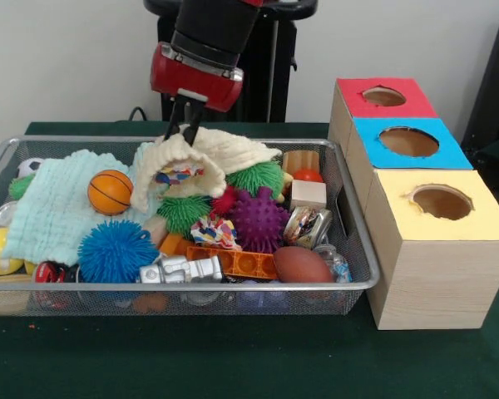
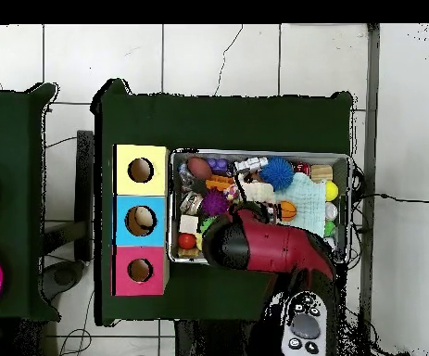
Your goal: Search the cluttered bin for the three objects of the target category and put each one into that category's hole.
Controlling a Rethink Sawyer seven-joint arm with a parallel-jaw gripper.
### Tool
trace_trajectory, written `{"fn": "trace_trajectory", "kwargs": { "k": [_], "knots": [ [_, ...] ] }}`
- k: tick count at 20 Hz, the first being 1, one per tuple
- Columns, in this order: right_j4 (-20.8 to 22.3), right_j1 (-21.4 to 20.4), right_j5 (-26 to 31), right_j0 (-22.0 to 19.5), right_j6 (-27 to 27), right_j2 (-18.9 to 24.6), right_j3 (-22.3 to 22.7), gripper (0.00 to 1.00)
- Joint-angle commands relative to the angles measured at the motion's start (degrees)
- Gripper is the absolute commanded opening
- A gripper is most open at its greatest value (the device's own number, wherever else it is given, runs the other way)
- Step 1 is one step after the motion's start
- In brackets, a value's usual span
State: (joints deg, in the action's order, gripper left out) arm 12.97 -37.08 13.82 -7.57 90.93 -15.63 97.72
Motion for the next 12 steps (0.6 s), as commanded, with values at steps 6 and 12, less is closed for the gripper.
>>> {"fn": "trace_trajectory", "kwargs": {
  "k": [6, 12],
  "knots": [
    [1.66, 3.02, -5.18, -5.18, 7.56, 6.27, 8.39, 1.00],
    [0.24, -0.44, -5.82, -2.49, 9.88, 4.70, 11.27, 1.00]
  ]
}}
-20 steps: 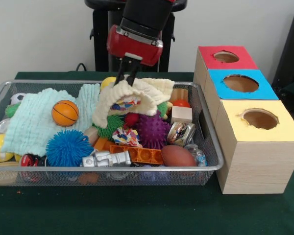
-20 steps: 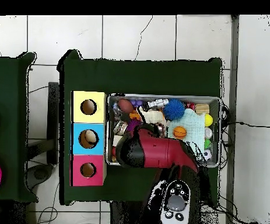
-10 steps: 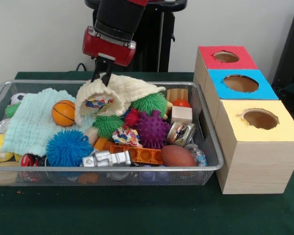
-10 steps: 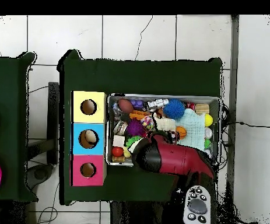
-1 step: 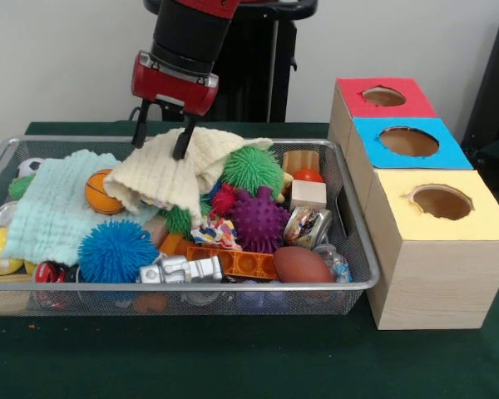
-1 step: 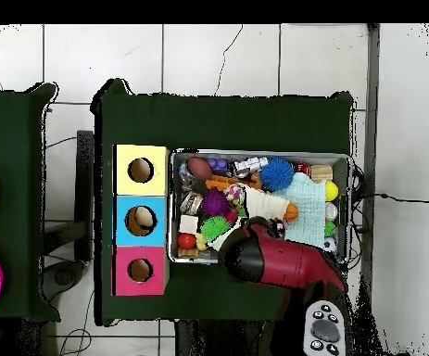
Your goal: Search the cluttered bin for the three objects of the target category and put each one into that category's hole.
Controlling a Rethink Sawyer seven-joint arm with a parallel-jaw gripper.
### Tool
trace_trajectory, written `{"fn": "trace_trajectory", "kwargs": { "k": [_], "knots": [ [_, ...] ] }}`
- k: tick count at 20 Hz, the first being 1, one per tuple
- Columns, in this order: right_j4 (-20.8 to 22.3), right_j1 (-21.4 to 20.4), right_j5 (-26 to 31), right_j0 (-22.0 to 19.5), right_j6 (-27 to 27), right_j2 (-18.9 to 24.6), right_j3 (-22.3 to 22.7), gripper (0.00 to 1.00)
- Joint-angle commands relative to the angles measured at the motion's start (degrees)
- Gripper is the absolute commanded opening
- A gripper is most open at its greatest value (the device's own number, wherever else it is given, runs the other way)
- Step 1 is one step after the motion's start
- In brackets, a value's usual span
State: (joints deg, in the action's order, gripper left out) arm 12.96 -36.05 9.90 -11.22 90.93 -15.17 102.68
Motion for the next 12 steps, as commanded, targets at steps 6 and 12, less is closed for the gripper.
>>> {"fn": "trace_trajectory", "kwargs": {
  "k": [6, 12],
  "knots": [
    [-2.70, -8.61, 1.63, 0.74, 9.14, 10.46, 9.59, 1.00],
    [-4.02, -8.28, 0.56, 2.20, 9.46, 13.72, 6.53, 1.00]
  ]
}}
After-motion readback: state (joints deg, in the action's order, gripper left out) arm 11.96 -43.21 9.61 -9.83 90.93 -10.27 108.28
